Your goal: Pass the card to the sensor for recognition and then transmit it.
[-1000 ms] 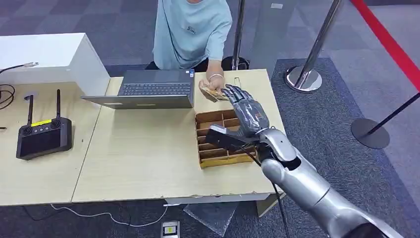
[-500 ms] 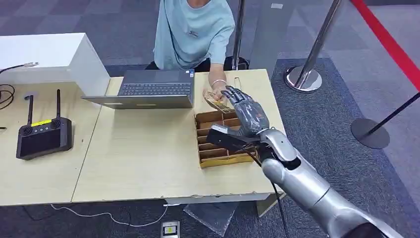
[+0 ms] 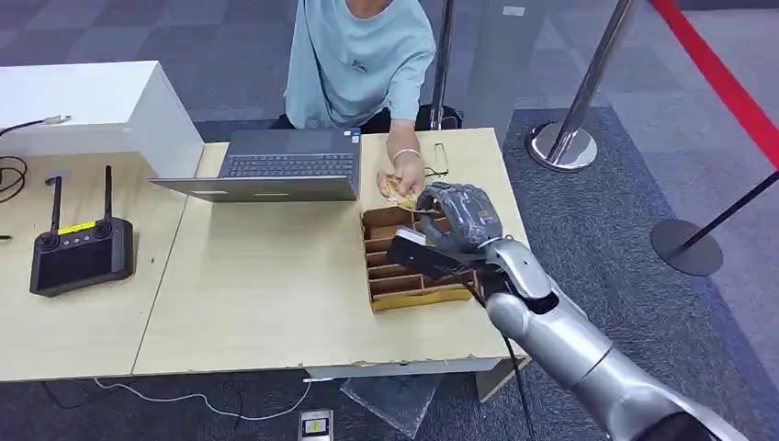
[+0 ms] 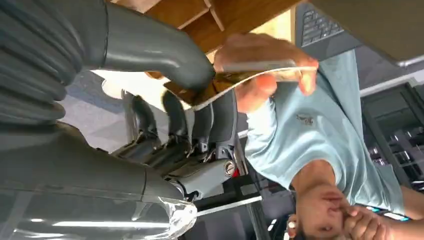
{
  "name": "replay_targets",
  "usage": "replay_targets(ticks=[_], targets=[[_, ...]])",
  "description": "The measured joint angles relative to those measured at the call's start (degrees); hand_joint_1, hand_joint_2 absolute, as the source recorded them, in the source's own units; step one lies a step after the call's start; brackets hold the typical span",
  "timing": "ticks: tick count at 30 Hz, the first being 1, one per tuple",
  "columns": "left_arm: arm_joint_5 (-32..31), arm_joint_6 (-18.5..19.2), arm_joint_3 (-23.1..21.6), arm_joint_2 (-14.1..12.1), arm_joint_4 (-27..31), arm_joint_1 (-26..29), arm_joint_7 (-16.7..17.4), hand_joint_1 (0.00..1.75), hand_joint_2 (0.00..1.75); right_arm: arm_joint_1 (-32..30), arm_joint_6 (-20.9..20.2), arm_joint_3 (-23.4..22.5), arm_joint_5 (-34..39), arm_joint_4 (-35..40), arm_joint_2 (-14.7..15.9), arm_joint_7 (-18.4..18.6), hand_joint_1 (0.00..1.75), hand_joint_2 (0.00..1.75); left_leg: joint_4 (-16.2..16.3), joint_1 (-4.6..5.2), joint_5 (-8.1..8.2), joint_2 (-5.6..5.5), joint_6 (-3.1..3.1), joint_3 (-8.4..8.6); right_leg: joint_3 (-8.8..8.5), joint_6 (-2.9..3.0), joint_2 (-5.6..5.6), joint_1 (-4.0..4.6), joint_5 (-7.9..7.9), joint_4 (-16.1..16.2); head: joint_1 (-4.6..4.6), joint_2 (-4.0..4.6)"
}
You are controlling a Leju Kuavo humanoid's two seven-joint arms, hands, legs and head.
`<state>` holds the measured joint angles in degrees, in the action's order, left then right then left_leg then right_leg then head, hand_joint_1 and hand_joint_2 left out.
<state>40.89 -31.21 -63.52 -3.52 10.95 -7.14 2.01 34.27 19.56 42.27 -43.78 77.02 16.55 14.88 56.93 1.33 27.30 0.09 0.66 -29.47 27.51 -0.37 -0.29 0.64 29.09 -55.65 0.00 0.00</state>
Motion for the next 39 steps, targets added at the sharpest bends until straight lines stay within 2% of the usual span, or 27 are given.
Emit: replay_targets(ticks=[12,22,28,32,39], targets=[[0.2,-0.07,-0.07,0.0,0.02,0.0,-0.02,0.0,1.75,-0.08,0.44,0.0,0.31,-0.79,0.0,-0.35,1.75,1.75,0.0,0.0,0.0,0.01,0.0,0.01,-0.01,0.0,0.0,0.0,0.0,0.0,0.02,0.0],[0.52,-0.09,-0.07,0.0,0.0,0.01,-0.02,0.0,1.75,-0.66,3.49,-0.61,1.07,-2.53,0.0,-0.96,1.75,1.75,0.0,0.0,0.0,0.01,0.0,0.01,0.0,0.0,0.0,0.0,0.0,0.0,0.02,0.0],[0.74,-0.22,-0.07,0.0,0.0,0.02,-0.02,0.0,1.75,-1.04,8.52,-2.75,-0.33,-4.83,0.35,1.7,1.75,1.75,0.01,0.0,0.0,-0.01,0.0,0.0,0.0,0.0,0.0,0.0,0.0,0.0,0.0,0.0],[0.79,-0.28,-0.07,0.02,0.0,0.02,-0.02,0.0,1.75,-1.44,9.48,-3.95,-0.33,-5.79,0.79,2.18,1.75,1.75,0.01,0.0,0.0,0.0,0.0,0.0,0.01,0.0,0.0,-0.01,0.0,0.0,0.02,0.0],[0.85,-0.48,-0.07,0.04,0.0,0.1,0.31,0.0,1.75,-3.22,14.62,-7.32,-3.69,-7.28,2.51,6.73,1.75,1.75,0.03,0.01,0.01,0.0,0.01,-0.01,0.0,0.0,0.0,-0.01,0.0,0.02,0.02,0.0]])
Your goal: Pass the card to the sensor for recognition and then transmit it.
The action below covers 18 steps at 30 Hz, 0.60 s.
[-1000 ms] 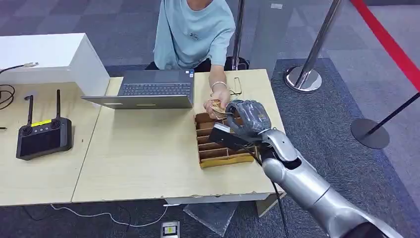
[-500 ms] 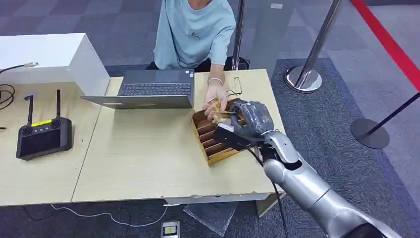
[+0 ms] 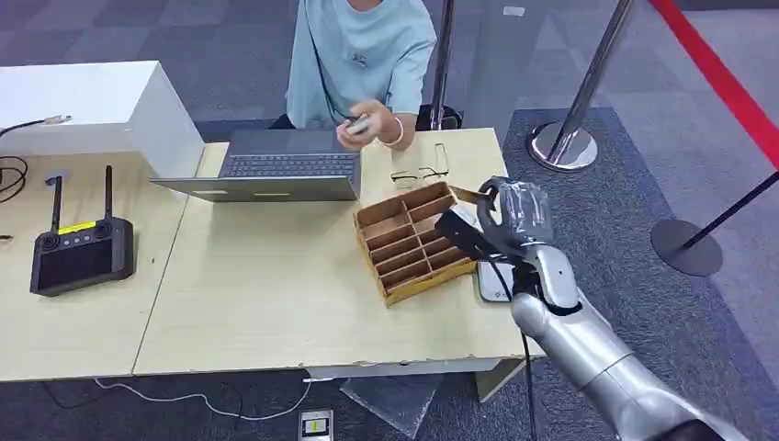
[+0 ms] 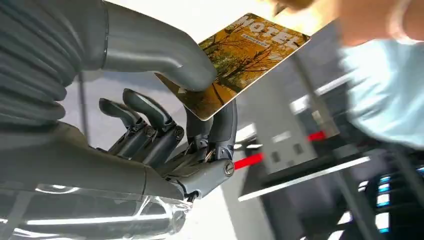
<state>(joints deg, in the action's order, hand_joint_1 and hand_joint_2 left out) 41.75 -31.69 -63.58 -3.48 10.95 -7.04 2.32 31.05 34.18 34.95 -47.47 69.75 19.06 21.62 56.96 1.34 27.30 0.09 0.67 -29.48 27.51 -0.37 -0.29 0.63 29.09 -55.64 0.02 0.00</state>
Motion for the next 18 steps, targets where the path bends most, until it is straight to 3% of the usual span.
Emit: replay_targets(ticks=[9,18], targets=[[-0.15,-0.04,-0.13,0.09,0.0,-0.04,0.2,0.0,1.75,-1.77,0.7,-2.6,-9.31,-4.49,1.66,4.2,1.75,1.75,0.0,-0.01,0.0,-0.02,0.0,0.01,0.0,0.0,0.0,0.0,0.0,0.0,-0.02,0.0],[-0.42,-0.04,-0.48,0.35,0.02,-0.11,0.74,0.0,1.75,-3.6,1.75,-3.56,-10.1,-12.59,1.88,4.59,1.75,1.75,0.0,0.0,0.0,-0.01,0.0,0.0,0.0,0.0,0.0,0.0,0.0,0.0,-0.02,0.0]])
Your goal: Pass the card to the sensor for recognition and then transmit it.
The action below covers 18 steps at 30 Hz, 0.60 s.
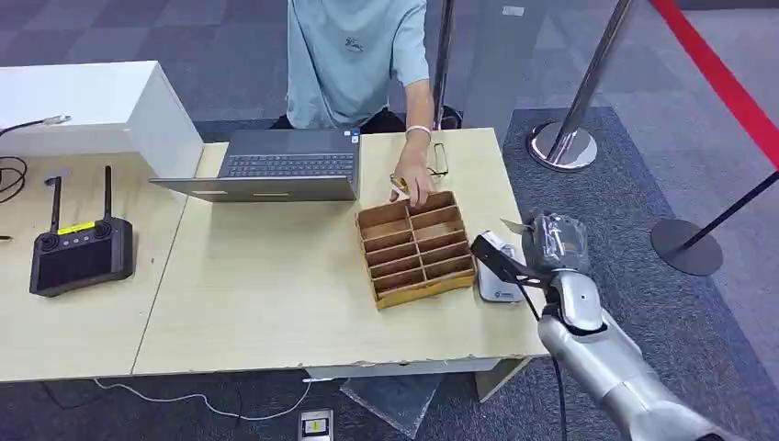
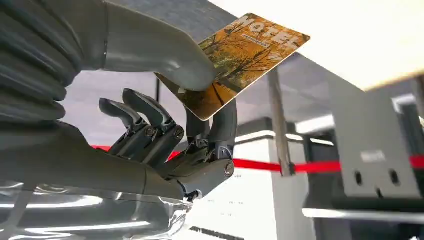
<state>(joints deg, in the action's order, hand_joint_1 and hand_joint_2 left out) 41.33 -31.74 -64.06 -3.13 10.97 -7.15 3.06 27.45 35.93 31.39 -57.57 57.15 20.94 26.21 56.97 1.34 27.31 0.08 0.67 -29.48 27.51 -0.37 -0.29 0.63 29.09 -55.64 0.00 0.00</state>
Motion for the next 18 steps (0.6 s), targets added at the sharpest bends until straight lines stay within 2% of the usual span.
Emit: replay_targets(ticks=[10,18], targets=[[-0.04,0.0,-0.02,0.07,0.0,-0.02,0.0,0.0,1.75,-0.84,0.52,-0.02,0.5,-5.16,-0.5,-0.15,1.75,1.75,0.0,0.0,0.0,0.0,0.0,0.01,0.0,0.0,0.0,0.0,0.0,0.0,0.02,0.0],[0.0,0.0,-0.07,0.09,0.0,-0.03,0.0,0.0,1.75,-0.84,0.7,0.09,2.29,-8.31,-1.47,-2.35,1.75,1.75,0.0,0.0,0.0,0.01,0.0,0.01,-0.01,0.0,0.0,0.01,0.0,0.0,0.0,0.0]])
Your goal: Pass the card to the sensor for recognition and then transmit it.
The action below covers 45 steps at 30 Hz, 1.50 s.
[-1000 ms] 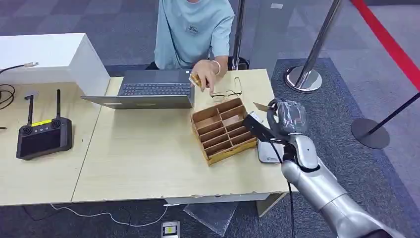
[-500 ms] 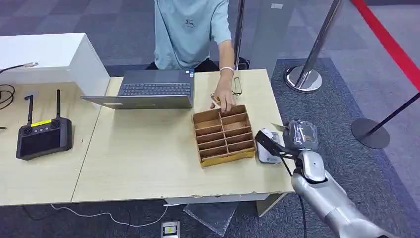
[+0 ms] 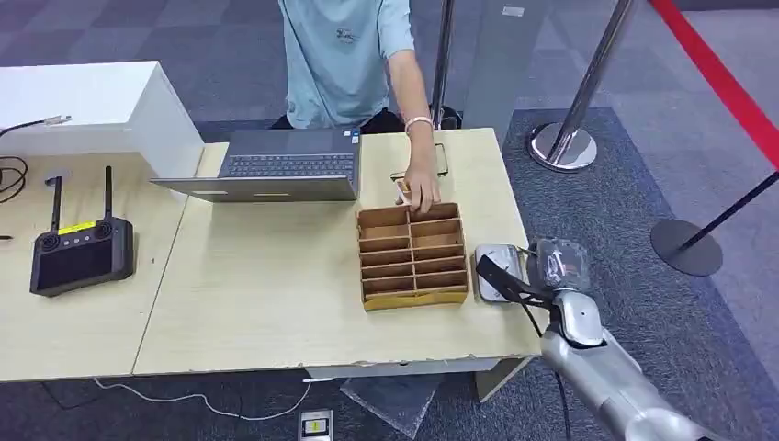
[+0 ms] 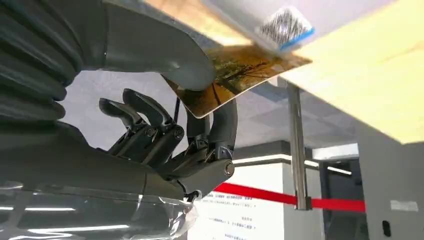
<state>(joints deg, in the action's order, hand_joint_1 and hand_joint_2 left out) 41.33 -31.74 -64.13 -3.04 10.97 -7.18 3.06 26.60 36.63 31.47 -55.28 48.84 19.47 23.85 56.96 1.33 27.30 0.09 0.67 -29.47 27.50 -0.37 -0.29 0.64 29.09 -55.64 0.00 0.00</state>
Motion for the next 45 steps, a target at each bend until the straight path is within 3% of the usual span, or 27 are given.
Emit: replay_targets(ticks=[13,25,32,45], targets=[[0.07,0.0,-0.98,0.04,0.0,-0.02,-0.11,0.0,1.75,-1.58,3.5,0.44,-3.41,-1.52,-2.4,-0.4,1.75,1.75,0.01,0.0,0.0,0.0,0.0,0.05,-0.05,0.0,0.0,0.0,0.0,0.0,0.02,0.0],[0.5,0.09,-1.42,0.09,0.0,0.01,-0.22,0.0,1.75,-8.0,3.65,-9.6,-13.07,8.32,-3.61,-4.27,1.75,1.75,0.0,0.0,0.0,-0.01,0.0,0.04,-0.04,0.0,0.0,0.0,0.0,0.0,0.02,0.0],[0.92,0.04,-1.86,0.2,0.0,0.01,-0.24,0.0,1.75,-11.37,3.65,-17.38,-17.35,15.36,-5.7,-9.01,1.75,1.75,0.0,0.0,0.0,-0.01,0.0,0.03,-0.03,0.0,0.0,0.0,0.0,0.0,0.02,0.0],[0.44,0.0,-2.14,0.26,0.11,0.01,0.37,0.0,1.75,-15.23,3.61,-19.93,-19.73,18.81,-6.62,-6.85,1.75,1.75,0.0,0.0,0.0,0.0,0.0,0.04,-0.04,0.0,0.0,-0.01,0.0,0.0,0.0,0.0]])
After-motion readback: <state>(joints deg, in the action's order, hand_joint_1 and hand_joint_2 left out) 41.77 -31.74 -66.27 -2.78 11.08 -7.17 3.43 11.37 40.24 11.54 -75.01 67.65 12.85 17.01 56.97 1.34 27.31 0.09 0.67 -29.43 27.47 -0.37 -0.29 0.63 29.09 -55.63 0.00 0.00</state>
